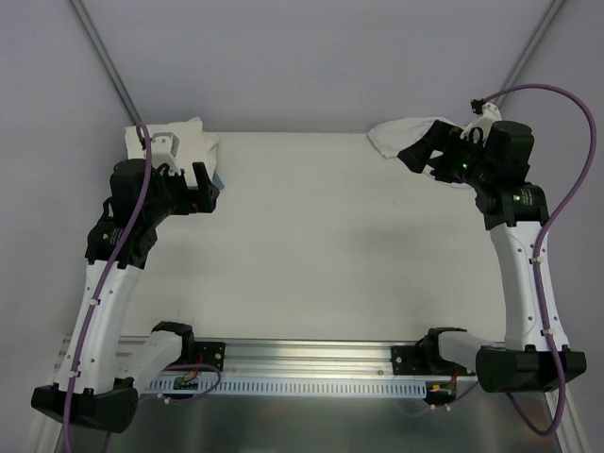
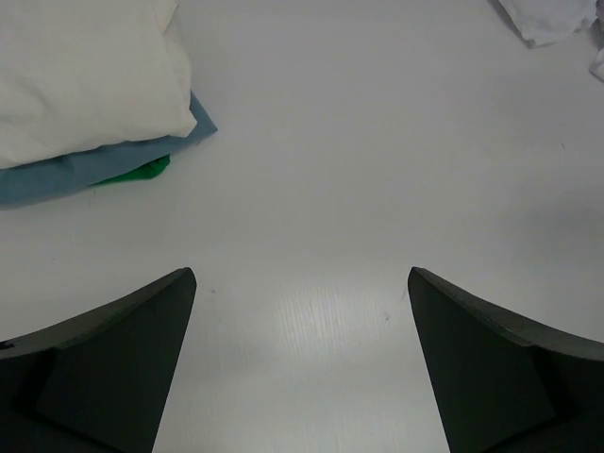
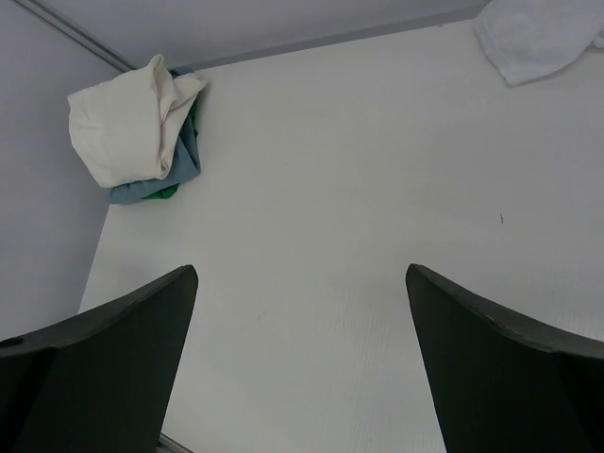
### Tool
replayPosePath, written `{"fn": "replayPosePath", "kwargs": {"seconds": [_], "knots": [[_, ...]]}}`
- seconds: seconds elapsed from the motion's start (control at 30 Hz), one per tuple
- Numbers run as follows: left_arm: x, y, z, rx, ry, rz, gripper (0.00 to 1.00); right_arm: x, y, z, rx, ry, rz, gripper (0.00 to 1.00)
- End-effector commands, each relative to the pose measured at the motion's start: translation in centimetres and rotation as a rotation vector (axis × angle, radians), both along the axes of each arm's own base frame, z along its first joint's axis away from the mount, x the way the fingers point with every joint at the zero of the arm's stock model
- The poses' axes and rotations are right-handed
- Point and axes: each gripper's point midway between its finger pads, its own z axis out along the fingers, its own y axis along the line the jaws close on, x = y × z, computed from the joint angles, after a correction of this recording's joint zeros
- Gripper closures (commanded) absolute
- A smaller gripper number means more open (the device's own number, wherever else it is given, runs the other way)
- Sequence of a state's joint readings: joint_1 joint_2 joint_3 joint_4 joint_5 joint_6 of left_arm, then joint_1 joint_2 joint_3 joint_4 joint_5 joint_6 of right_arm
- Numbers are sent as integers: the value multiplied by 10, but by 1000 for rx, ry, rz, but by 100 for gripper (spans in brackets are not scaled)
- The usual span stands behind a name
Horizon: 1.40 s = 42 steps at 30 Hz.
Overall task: Fold and stack the t-shirts
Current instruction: Grab crumpled tshirt from the corner of the board with the right arm
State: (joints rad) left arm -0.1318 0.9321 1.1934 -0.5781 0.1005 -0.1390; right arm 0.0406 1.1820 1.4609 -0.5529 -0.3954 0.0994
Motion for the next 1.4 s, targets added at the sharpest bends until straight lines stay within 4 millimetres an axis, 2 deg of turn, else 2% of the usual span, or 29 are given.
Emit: {"fn": "replayPosePath", "kwargs": {"seconds": [0.0,0.37,0.5,0.6,0.63,0.67,0.77,0.83,0.93,0.97,1.03,1.1,1.17,1.2,1.27,1.3,1.37], "knots": [[5,-6,23,-11,-76,-33,1,-1,-9,21,-31,-76,-30,1],[6,1,16,-13,-56,25,1,-3,-12,20,-61,-83,-32,1],[7,10,12,11,-51,71,1,-5,-8,21,-109,-124,31,1],[8,12,18,1,-45,92,1,-4,-17,18,-142,-109,-12,1],[11,12,15,-1,-31,94,1,-3,-21,16,-93,-77,-66,0],[11,11,15,-5,-21,91,1,0,-26,17,-59,-71,-96,0],[13,-7,16,-54,-5,12,1,5,-21,26,63,-72,-82,1],[14,-18,15,-105,7,-23,1,7,-16,30,86,-71,-40,1],[18,-31,13,-156,-4,-75,1,8,-18,27,52,-72,-31,0],[19,-34,11,-181,3,-78,1,13,-23,19,32,-43,-54,1],[22,-40,7,-219,16,-90,1,20,-46,-3,-59,33,-160,0],[22,-49,5,-254,33,-129,1,35,-69,-24,-145,89,-254,1],[24,-56,4,-293,52,-149,1,46,-80,-44,-190,150,-293,1],[24,-58,6,-304,49,-155,1,58,-88,-63,-219,205,-325,1],[24,-61,14,-329,27,-163,2,70,-91,-82,-230,258,-323,1],[24,-61,15,-332,19,-165,1,83,-91,-101,-226,308,-314,0],[22,-61,22,-344,-6,-167,1,97,-89,-117,-213,347,-306,1]]}}
